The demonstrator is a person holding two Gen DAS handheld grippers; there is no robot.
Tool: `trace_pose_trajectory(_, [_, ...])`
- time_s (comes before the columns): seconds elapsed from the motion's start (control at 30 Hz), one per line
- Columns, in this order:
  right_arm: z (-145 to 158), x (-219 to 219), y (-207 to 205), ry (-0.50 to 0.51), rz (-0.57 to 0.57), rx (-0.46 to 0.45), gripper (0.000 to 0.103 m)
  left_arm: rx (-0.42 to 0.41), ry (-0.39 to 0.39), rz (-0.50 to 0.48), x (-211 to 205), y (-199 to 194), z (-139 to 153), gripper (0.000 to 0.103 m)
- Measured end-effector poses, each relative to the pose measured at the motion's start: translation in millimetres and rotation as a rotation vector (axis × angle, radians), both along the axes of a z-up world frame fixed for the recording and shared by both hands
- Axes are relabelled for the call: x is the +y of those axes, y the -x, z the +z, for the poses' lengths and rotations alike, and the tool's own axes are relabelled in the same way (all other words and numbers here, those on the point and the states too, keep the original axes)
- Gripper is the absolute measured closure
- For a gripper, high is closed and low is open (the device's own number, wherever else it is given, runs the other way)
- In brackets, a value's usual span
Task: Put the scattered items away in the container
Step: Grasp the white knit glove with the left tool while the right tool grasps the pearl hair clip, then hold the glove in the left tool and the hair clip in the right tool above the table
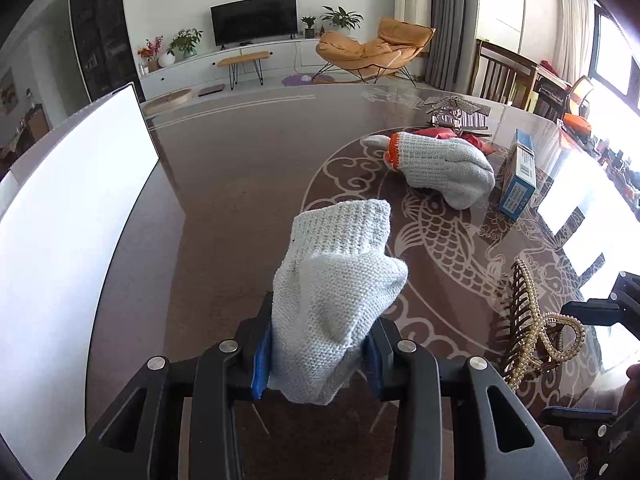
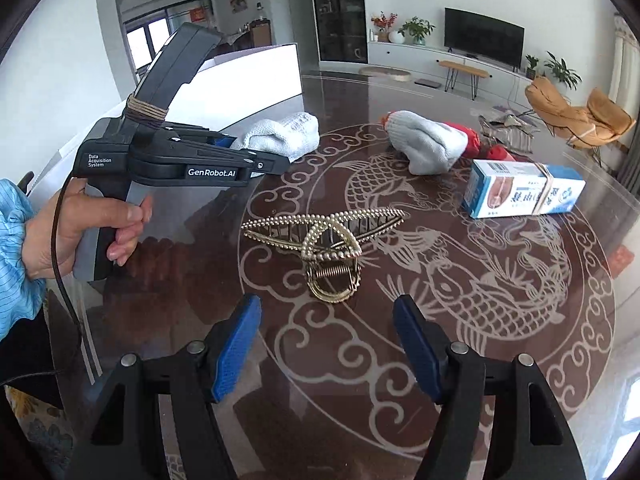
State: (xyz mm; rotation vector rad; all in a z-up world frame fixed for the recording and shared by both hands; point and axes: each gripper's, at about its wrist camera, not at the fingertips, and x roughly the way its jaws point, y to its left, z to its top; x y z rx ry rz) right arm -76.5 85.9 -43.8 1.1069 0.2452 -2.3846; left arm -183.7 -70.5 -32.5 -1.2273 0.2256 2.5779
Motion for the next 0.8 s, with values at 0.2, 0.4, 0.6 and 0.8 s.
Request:
trace_pose_trajectory(0.2, [-7, -20, 35, -0.019, 0.07, -0.013, 0.072, -0.002, -0.003, 0.002, 3, -1, 1, 0.064])
trace_pose_trajectory(0.4, [-6, 24, 23, 0.01, -0.035, -0.031, 0.072, -0.011, -0.039, -0.001, 8, -20, 0, 0.064])
trace_pose_trajectory(0.6, [-4, 100, -25, -0.013, -0.145, -0.02, 0.071, -0.01, -0.037, -0.012, 42, -52, -2, 0.062])
trace_pose_trajectory(0.8, [-6, 110, -26, -0.047, -0.179, -0.032, 0.036, -0.008, 0.015, 0.122, 34, -51, -4, 0.019])
